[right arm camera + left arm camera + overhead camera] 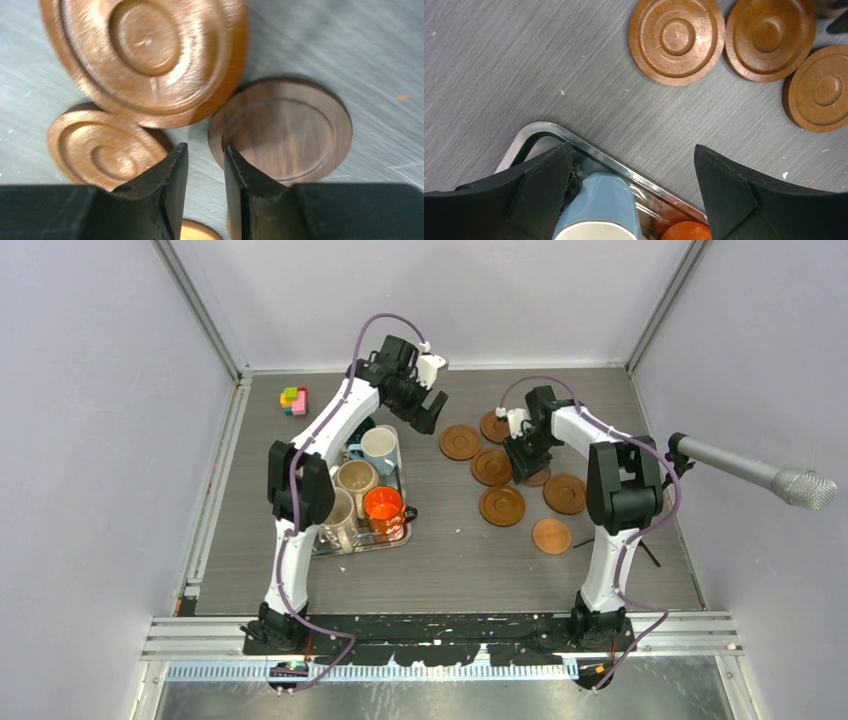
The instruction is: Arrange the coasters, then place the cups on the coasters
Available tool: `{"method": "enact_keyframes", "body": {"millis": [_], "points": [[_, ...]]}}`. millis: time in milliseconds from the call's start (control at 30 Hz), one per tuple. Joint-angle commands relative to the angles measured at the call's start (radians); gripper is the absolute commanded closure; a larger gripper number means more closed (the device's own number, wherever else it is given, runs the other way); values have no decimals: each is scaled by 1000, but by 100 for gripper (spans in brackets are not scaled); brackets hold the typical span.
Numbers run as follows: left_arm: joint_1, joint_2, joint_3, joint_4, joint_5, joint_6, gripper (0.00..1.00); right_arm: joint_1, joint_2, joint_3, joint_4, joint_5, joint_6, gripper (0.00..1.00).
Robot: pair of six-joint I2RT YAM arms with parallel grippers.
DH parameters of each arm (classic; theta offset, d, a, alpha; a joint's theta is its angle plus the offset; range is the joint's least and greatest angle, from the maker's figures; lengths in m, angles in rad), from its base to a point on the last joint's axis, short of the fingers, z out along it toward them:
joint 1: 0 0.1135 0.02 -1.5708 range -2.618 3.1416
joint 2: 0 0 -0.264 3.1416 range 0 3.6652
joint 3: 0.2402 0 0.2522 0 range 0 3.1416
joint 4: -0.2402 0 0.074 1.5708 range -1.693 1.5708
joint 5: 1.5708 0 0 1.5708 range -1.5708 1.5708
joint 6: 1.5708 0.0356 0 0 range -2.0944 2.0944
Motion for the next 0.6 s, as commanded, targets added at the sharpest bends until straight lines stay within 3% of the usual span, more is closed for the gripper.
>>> {"method": "enact_keyframes", "body": {"millis": [0,233,567], "points": [[-22,0,-13,44,35,-30,7,42,-54,-43,-60,-127,-14,62],[-56,18,-9,68,14,-44,7,14,-82,96,-67,-148,37,54],[-103,52,-29,165,-89,-63,8,5,61,308,129,-6,202,47]]}}
